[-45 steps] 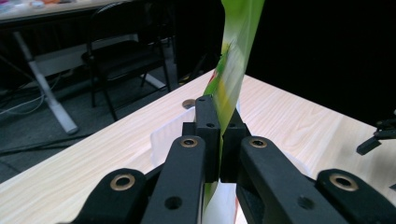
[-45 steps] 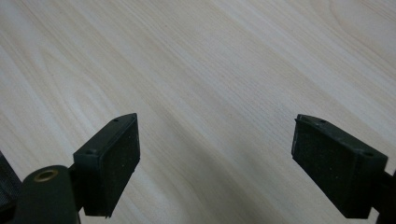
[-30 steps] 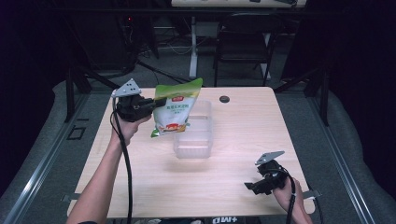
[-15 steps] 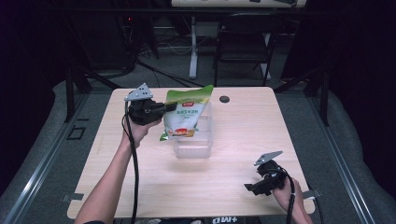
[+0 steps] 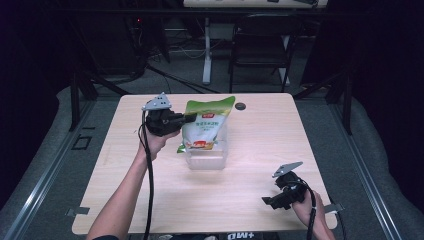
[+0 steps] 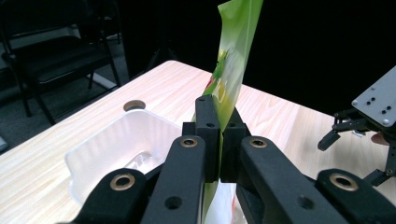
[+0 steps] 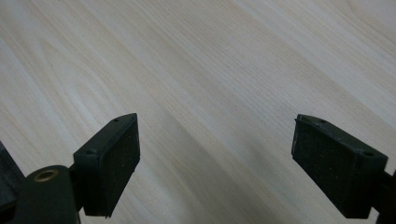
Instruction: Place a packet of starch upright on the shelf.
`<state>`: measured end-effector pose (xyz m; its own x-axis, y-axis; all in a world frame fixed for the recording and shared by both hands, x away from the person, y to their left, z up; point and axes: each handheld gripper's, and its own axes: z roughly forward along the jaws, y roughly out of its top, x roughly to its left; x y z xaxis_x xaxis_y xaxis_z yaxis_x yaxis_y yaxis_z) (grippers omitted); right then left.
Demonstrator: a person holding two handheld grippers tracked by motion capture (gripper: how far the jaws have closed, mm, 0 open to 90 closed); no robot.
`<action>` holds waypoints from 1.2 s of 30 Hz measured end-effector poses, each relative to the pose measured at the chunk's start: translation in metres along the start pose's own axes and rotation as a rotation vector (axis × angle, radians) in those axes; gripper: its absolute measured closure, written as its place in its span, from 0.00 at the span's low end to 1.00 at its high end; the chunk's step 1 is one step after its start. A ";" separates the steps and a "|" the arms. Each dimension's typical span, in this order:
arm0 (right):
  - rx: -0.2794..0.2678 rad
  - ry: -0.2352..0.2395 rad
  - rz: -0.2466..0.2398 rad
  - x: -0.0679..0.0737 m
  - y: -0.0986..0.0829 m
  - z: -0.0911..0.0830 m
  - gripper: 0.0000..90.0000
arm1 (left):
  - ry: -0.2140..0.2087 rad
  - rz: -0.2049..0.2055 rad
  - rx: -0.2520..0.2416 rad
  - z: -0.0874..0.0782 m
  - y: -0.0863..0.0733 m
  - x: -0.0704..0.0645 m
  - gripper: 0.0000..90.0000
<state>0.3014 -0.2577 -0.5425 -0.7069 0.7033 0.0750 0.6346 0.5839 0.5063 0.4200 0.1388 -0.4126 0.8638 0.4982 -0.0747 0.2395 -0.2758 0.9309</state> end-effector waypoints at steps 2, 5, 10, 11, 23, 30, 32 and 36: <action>0.000 0.001 0.000 0.000 0.000 0.000 0.16 | -0.007 -0.002 0.000 0.003 -0.002 -0.001 1.00; -0.005 -0.002 0.001 0.001 0.000 0.000 0.16 | -0.015 0.000 0.007 0.008 -0.005 -0.001 1.00; 0.000 0.000 -0.001 0.000 0.000 0.000 0.16 | -0.031 0.000 0.023 0.016 -0.010 -0.001 1.00; -0.003 0.003 -0.001 0.000 0.000 0.000 0.16 | -0.034 0.000 0.025 0.018 -0.011 0.000 1.00; 0.000 0.009 -0.001 0.000 0.000 0.001 0.16 | -0.060 -0.025 0.073 0.039 -0.034 0.005 1.00; -0.002 0.011 -0.001 0.001 0.000 0.002 0.16 | -0.058 -0.031 0.113 0.040 -0.031 0.003 0.95; 0.002 0.008 -0.008 0.001 0.000 0.002 0.16 | -0.055 -0.030 0.100 0.037 -0.029 0.003 0.89; 0.010 0.010 -0.006 0.001 0.000 0.002 0.16 | -0.029 -0.054 0.122 0.032 -0.017 0.006 0.69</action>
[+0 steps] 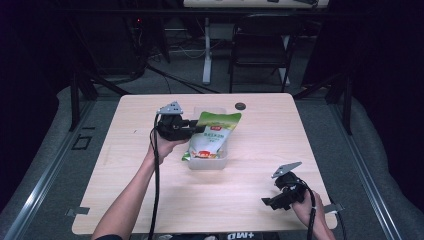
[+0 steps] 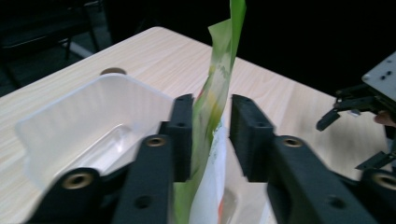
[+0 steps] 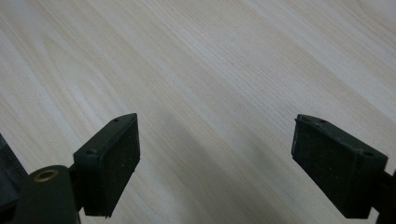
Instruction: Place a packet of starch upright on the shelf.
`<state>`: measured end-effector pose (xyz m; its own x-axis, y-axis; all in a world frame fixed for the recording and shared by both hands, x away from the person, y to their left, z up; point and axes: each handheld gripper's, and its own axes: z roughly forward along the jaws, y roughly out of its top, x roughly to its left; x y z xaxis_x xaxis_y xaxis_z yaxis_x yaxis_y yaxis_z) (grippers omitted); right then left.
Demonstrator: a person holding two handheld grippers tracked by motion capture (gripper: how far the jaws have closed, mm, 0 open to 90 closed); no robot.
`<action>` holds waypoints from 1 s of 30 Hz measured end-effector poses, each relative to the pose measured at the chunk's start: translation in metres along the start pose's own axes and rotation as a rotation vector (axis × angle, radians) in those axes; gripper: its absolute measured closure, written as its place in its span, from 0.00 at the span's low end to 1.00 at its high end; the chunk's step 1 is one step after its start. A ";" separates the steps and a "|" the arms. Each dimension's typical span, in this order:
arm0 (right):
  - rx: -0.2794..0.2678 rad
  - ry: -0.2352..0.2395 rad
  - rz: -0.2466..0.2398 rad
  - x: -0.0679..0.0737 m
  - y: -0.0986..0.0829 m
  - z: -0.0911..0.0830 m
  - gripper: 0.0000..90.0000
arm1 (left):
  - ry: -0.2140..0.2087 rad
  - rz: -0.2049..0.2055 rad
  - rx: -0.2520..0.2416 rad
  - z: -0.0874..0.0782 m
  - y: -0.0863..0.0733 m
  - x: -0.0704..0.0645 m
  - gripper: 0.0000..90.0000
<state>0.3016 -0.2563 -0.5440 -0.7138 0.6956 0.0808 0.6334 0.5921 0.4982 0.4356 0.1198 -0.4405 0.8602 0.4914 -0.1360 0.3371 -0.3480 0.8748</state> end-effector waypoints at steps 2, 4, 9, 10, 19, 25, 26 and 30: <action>0.004 -0.003 -0.002 0.000 0.000 0.000 0.16 | 0.027 -0.009 0.020 0.002 0.005 0.001 0.56; 0.003 0.003 0.001 0.000 0.000 0.000 0.16 | 0.038 -0.018 0.029 0.005 0.010 0.002 0.47; -0.003 -0.006 0.003 0.000 0.000 0.000 0.16 | 0.048 0.003 0.054 0.017 0.020 -0.005 0.43; 0.000 -0.006 0.005 0.000 0.000 0.000 0.16 | 0.048 0.010 0.066 0.021 0.023 -0.007 0.44; 0.005 -0.004 0.009 -0.002 -0.001 0.000 0.16 | 0.083 0.067 0.087 0.037 0.024 -0.009 0.73; 0.009 -0.004 0.011 -0.002 -0.001 0.001 0.16 | 0.075 0.113 0.089 0.038 0.023 -0.012 0.94; 0.012 -0.005 0.010 -0.002 -0.001 0.001 0.16 | 0.066 0.115 0.089 0.038 0.023 -0.013 0.97; 0.008 -0.001 0.014 -0.003 -0.002 0.001 0.16 | 0.078 0.142 0.078 0.035 0.020 -0.016 0.99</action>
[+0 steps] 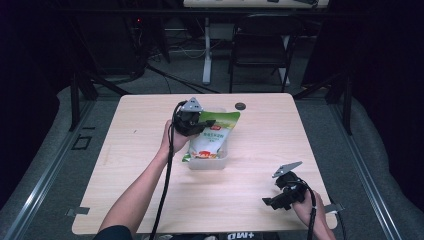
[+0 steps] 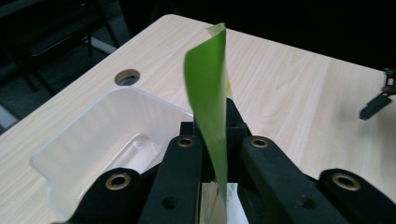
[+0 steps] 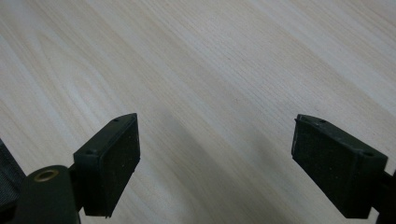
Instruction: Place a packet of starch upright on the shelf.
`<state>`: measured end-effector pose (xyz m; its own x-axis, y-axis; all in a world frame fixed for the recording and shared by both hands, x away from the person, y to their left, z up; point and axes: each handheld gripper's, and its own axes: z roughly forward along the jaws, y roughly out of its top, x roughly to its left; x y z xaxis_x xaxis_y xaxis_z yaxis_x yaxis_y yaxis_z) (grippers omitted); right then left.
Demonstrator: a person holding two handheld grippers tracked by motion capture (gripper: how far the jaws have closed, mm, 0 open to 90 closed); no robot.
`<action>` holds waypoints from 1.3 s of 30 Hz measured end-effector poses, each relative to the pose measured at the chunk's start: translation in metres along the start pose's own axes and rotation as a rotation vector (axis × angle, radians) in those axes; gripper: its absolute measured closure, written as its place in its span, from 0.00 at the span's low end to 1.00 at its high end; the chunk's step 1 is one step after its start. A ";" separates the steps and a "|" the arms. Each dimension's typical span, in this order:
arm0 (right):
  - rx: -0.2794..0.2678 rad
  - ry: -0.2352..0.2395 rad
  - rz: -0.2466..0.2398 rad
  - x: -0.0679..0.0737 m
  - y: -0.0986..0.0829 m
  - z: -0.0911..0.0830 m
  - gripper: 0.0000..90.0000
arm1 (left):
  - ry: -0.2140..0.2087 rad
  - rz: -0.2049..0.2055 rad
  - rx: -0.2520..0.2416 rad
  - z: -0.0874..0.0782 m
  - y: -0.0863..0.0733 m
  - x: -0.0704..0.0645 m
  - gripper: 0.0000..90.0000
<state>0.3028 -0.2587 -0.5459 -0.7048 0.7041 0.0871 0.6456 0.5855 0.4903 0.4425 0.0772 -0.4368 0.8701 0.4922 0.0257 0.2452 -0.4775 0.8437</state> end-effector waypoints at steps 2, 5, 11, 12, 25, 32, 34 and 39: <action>-0.004 0.001 0.005 0.000 0.000 0.000 0.16 | -0.008 0.004 -0.009 -0.001 -0.001 0.000 1.00; -0.005 0.003 0.011 -0.001 0.000 0.000 0.16 | -0.013 0.027 -0.023 -0.005 -0.003 -0.001 1.00; -0.005 0.002 0.010 -0.001 0.000 0.000 0.16 | -0.009 0.045 -0.068 -0.015 -0.007 -0.002 1.00; -0.003 -0.002 0.008 -0.001 0.000 0.000 0.16 | 0.002 0.052 -0.076 -0.017 -0.008 -0.003 1.00; 0.004 -0.005 0.008 -0.002 0.000 -0.001 0.16 | 0.027 0.033 -0.183 -0.030 -0.017 0.001 1.00; 0.003 -0.005 0.008 -0.002 0.000 -0.001 0.16 | 0.031 0.041 -0.224 -0.027 -0.017 -0.001 1.00; -0.002 -0.005 0.009 -0.002 0.000 -0.001 0.16 | 0.035 0.039 -0.236 -0.026 -0.018 -0.002 1.00; -0.001 -0.003 0.007 -0.002 0.000 -0.001 0.16 | 0.029 0.013 -0.258 -0.023 -0.027 -0.001 1.00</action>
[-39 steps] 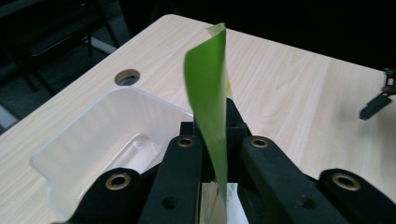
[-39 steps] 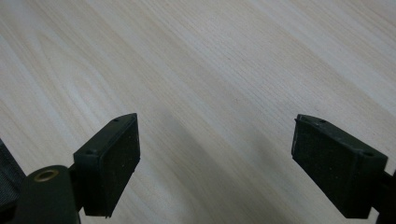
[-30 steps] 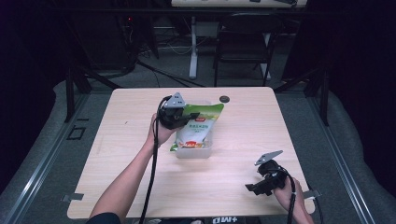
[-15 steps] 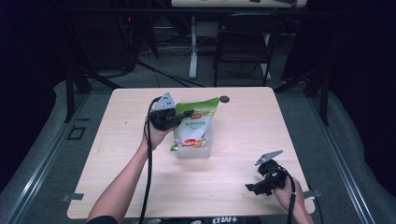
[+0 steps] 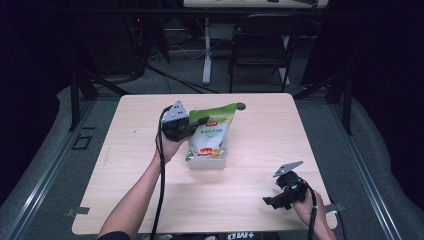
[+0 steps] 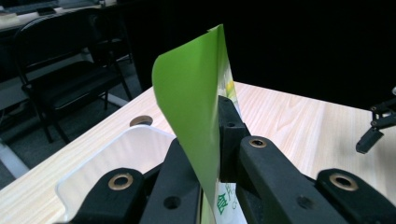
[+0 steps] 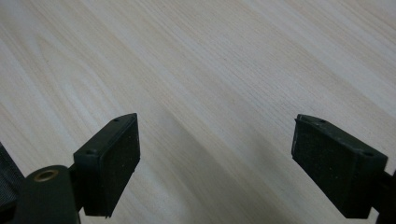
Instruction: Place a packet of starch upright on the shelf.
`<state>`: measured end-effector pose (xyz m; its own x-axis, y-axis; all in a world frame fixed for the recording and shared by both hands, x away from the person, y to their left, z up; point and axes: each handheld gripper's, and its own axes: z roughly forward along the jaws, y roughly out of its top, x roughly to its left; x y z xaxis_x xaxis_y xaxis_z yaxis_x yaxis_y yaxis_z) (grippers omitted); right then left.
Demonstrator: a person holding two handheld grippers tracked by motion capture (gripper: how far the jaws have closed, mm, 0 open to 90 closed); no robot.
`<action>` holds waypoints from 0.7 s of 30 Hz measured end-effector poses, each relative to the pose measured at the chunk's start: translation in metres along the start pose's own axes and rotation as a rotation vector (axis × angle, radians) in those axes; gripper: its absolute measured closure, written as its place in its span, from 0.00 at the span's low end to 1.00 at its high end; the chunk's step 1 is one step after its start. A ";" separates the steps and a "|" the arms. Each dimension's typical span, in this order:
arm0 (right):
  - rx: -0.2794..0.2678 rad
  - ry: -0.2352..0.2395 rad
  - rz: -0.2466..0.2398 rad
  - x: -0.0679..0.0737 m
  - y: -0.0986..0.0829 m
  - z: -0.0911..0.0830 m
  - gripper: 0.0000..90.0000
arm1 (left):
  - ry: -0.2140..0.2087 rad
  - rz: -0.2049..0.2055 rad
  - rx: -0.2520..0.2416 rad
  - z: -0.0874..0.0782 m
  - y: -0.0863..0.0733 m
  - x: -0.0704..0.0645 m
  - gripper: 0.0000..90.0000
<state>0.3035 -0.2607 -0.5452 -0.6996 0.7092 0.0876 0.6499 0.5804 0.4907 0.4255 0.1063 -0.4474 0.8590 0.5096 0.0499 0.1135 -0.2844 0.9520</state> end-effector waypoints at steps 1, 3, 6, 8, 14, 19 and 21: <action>-0.002 0.000 0.001 0.000 0.000 0.000 0.16 | 0.001 -0.005 -0.002 0.000 -0.002 0.000 1.00; 0.004 0.000 0.000 0.000 0.000 0.000 0.16 | -0.013 -0.020 -0.003 0.001 -0.006 0.002 1.00; -0.002 0.004 0.002 0.000 0.000 0.001 0.16 | -0.024 -0.045 -0.006 0.002 -0.013 0.005 1.00; -0.004 0.006 0.003 0.000 0.000 0.001 0.16 | -0.030 -0.070 -0.019 0.000 -0.018 0.007 1.00; 0.000 0.009 0.002 0.001 0.000 0.002 0.16 | -0.032 -0.086 0.017 -0.003 -0.025 0.012 0.99; 0.008 0.002 -0.009 0.001 0.001 0.001 0.16 | -0.016 -0.099 0.068 -0.008 -0.031 0.022 0.99; 0.008 0.004 -0.007 0.001 0.001 0.002 0.16 | -0.020 -0.114 0.074 -0.009 -0.033 0.026 0.99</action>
<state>0.3040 -0.2586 -0.5461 -0.7052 0.7036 0.0875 0.6473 0.5885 0.4845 0.4397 0.1365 -0.4748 0.8483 0.5256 -0.0644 0.2471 -0.2852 0.9261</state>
